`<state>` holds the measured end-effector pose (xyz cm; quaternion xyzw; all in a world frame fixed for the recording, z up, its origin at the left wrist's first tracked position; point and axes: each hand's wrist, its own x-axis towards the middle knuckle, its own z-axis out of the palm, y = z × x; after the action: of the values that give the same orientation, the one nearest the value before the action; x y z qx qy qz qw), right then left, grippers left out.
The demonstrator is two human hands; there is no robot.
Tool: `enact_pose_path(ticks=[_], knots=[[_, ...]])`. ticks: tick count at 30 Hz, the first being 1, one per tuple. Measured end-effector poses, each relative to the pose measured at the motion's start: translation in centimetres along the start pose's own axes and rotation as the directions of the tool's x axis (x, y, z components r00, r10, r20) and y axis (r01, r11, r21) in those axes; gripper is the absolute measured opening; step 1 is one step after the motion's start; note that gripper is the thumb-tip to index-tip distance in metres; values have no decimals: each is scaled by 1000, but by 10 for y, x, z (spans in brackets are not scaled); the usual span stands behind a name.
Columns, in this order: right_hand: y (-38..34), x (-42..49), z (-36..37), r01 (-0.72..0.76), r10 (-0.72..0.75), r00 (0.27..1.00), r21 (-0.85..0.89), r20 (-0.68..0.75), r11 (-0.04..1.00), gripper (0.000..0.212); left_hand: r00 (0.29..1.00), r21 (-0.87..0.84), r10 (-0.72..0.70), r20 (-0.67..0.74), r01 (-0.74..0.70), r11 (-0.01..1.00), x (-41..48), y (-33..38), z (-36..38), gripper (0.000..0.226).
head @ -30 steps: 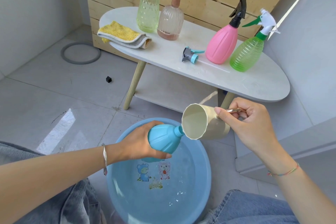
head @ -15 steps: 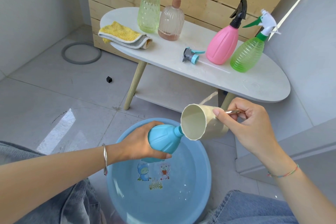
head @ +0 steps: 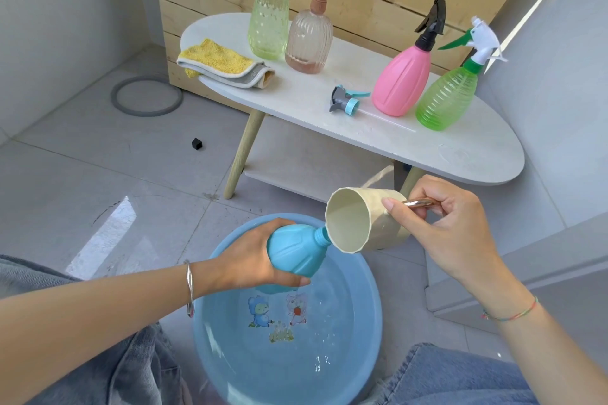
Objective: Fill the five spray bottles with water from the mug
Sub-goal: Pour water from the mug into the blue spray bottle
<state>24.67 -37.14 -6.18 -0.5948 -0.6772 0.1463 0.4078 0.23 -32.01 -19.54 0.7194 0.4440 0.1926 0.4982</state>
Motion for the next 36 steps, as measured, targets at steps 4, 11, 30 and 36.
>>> enact_pose_path(ticks=[4, 11, 30, 36], knots=[[0, 0, 0, 25, -25, 1000, -16, -2, 1000, 39, 1000, 7, -1, -1, 1, 1000, 0, -1, 0, 77], [-1, 1, 1, 52, -52, 999, -60, 1, 997, 39, 1000, -2, 2, 1, -2, 1000, -1, 0, 0, 74], [-1, 0, 1, 143, -143, 990, -74, 13, 987, 43, 1000, -15, 9, 9, -8, 1000, -1, -4, 1, 76], [1, 0, 1, 183, -182, 983, -103, 25, 978, 43, 1000, -26, -12, 18, 12, 1000, 0, -8, 2, 81]])
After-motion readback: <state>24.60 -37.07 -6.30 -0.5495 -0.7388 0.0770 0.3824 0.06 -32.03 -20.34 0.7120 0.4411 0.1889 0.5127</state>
